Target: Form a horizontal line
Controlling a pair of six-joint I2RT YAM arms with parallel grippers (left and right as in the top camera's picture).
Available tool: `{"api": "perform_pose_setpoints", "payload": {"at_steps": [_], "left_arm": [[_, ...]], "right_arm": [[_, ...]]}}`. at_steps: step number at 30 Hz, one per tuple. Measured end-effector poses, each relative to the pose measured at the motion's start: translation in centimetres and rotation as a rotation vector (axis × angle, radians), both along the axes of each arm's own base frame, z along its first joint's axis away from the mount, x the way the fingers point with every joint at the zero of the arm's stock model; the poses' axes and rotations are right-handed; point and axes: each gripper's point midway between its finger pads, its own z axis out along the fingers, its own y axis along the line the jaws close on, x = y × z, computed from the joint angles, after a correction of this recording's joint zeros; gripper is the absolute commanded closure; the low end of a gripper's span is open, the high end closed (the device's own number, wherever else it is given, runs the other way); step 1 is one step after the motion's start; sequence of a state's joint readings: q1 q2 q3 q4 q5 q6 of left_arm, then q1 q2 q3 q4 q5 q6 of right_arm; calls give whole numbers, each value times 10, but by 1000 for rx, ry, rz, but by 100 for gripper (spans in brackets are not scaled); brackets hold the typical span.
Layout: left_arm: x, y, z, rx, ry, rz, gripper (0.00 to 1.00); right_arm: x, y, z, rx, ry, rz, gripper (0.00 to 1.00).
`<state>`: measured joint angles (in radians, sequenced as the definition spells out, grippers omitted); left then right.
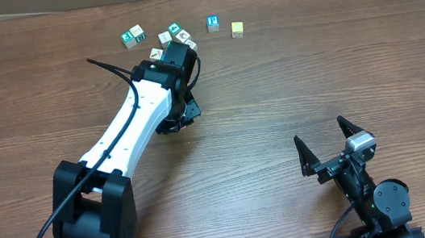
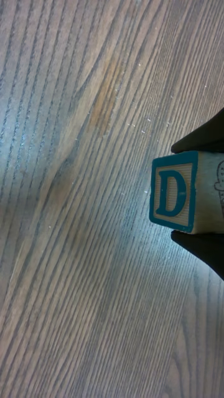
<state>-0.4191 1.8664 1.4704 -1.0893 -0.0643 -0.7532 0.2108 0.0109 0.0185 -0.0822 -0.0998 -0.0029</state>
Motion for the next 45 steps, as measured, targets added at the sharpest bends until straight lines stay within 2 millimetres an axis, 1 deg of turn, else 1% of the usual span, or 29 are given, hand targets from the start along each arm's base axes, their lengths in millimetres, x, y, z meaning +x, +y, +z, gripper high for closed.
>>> {"api": "perform_pose_setpoints", "payload": {"at_steps": [45], "left_arm": [[7,-3,1,-13,-28,0,96]], "right_arm": [[0,0,0,0,0,0,0]]}}
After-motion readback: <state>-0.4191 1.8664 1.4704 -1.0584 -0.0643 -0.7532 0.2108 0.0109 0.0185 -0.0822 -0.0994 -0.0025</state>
